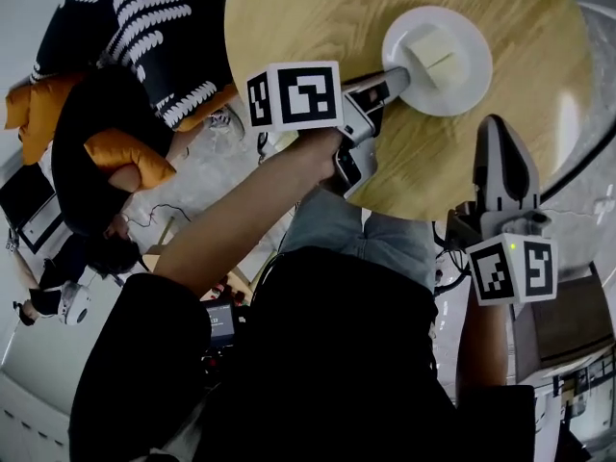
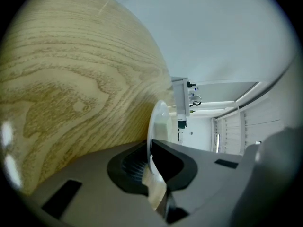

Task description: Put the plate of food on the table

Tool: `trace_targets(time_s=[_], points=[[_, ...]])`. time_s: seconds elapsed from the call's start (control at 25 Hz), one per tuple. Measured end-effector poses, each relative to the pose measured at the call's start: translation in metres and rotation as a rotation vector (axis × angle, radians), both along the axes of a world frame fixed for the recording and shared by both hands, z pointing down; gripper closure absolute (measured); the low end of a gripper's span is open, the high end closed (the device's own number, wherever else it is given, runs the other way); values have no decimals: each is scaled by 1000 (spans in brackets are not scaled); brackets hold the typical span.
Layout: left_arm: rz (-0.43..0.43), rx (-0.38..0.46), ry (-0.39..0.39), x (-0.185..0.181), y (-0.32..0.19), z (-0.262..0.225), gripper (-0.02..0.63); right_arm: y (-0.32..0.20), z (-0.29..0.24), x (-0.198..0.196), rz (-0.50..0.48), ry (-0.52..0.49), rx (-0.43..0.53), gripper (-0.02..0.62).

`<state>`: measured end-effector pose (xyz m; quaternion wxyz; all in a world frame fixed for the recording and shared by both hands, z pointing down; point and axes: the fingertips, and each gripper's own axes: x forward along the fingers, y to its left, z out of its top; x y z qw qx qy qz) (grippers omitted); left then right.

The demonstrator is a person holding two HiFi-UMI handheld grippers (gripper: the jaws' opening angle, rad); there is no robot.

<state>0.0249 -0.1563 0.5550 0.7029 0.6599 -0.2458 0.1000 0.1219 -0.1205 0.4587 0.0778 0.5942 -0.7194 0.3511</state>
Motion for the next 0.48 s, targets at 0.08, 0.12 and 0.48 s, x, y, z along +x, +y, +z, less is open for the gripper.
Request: trace_targets(time_s=[0.08, 0.12, 0.48], points=[[26, 1, -7, 0, 1, 1, 589, 0, 2, -3, -3, -2, 2, 589], [42, 1, -6, 0, 2, 2, 589, 0, 3, -3, -5, -2, 2, 589], [122, 15, -37, 1, 1, -7, 588, -5, -4, -8, -22, -11, 11, 589]])
